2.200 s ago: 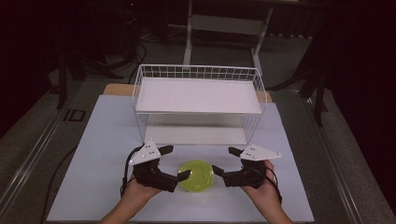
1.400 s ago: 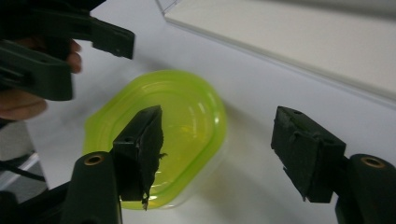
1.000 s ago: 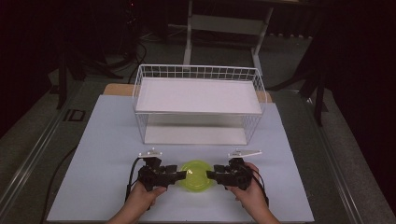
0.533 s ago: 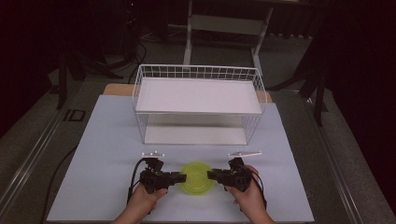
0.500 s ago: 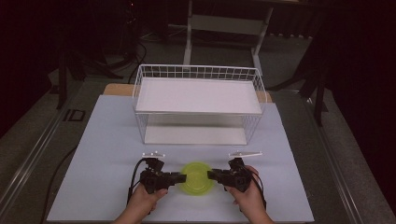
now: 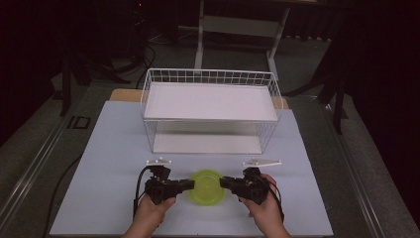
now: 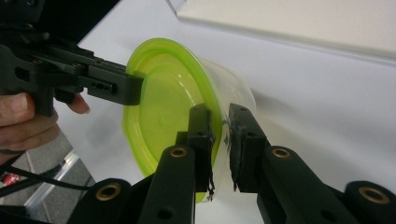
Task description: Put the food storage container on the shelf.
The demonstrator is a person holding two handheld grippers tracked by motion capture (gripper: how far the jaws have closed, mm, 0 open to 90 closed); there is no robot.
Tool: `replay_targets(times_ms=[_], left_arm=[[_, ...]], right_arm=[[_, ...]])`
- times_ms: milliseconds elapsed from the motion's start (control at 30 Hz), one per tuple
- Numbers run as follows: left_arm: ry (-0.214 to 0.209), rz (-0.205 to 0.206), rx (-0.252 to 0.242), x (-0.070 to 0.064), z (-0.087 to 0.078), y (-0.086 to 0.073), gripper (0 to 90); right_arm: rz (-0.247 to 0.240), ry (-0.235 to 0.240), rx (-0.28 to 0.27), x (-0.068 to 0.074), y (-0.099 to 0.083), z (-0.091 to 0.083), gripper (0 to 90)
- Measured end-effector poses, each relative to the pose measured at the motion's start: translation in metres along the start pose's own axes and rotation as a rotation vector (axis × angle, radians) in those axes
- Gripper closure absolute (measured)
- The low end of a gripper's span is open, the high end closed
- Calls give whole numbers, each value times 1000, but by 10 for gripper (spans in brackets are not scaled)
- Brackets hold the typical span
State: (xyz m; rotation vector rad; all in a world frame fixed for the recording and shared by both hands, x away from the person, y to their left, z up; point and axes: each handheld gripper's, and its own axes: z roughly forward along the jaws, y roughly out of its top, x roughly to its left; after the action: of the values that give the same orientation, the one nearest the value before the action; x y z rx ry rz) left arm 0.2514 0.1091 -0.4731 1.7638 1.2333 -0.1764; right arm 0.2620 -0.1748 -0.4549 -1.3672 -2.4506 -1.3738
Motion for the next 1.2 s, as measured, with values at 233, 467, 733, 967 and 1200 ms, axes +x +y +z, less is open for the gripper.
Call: replay_targets(times_ms=[233,467,733,967,1200], left_arm=[[-1,53,-39,-12,-16,17,815],[-7,81,-65,-24,-28,36,816],[-6,111,-80,-37,-43,63,816],[-2,141,-104,-49,-56,89,816],[-26,145,-131,-53,-63,113,816]], right_arm=[[-9,13,-35,7,13,-11,802],[-29,3,-82,17,34,-28,802],[-44,-4,-124,24,57,-43,802],[-55,-4,-164,30,81,-56,802],[-50,9,-185,30,106,-67,801]])
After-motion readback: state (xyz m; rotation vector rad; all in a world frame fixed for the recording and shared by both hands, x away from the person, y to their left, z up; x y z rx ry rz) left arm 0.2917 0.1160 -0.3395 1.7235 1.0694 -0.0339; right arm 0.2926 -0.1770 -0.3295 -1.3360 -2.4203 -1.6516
